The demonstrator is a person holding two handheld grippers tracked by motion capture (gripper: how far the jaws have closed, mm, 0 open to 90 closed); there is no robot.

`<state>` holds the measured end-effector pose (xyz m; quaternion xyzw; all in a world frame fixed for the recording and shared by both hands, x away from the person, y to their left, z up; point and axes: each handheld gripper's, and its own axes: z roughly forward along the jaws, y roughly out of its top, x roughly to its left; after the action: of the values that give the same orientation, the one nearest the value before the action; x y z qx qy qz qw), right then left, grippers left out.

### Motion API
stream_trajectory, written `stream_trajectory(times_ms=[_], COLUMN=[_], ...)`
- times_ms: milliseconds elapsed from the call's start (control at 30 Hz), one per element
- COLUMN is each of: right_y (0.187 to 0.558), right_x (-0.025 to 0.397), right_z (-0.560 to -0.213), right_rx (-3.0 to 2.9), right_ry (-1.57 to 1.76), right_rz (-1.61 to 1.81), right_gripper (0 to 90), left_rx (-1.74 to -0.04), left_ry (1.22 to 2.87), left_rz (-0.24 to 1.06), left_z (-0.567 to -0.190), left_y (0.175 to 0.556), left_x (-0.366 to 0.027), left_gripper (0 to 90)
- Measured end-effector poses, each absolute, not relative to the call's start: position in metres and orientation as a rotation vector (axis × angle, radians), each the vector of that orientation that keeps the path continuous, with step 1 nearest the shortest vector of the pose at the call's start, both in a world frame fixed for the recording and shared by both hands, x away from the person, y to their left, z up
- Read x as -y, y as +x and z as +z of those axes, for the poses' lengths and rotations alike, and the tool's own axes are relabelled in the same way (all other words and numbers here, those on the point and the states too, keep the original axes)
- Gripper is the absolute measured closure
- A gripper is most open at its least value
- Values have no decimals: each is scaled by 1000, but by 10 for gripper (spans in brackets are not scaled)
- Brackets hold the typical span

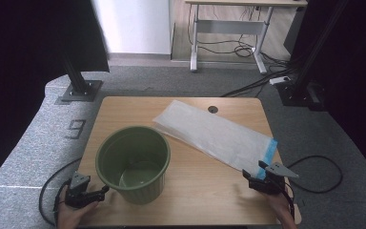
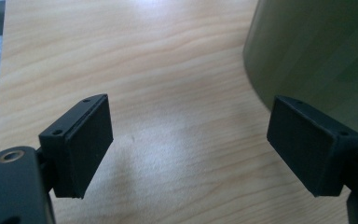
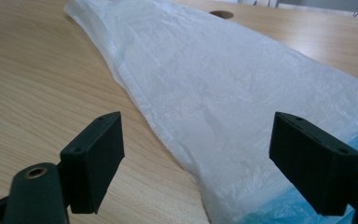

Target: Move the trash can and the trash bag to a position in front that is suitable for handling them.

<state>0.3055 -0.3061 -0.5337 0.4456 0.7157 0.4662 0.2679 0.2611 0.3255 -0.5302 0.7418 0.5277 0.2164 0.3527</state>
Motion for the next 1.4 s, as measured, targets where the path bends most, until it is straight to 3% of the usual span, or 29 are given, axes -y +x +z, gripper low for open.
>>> stream_trajectory(times_ms=[167, 800, 1067, 1400], right_y=[304, 309, 318, 319], right_x=[306, 308, 305, 306], right_z=[-536, -535, -537, -539], right_rx=[-1922, -1934, -1963, -1953], right_ry=[1248, 1250, 1242, 1269], right_rz=[1228, 1226, 1243, 1258], right_gripper=[130, 132, 132, 132], left_rx=[-1329, -1163, -1046, -846], left_ry=[1921, 1906, 1933, 2008], left_rz=[571, 627, 561, 457], left_z=[-528, -504, -502, -496], left_y=[262, 239, 222, 233], left_x=[-327, -328, -323, -287], left_gripper=[146, 125, 98, 62])
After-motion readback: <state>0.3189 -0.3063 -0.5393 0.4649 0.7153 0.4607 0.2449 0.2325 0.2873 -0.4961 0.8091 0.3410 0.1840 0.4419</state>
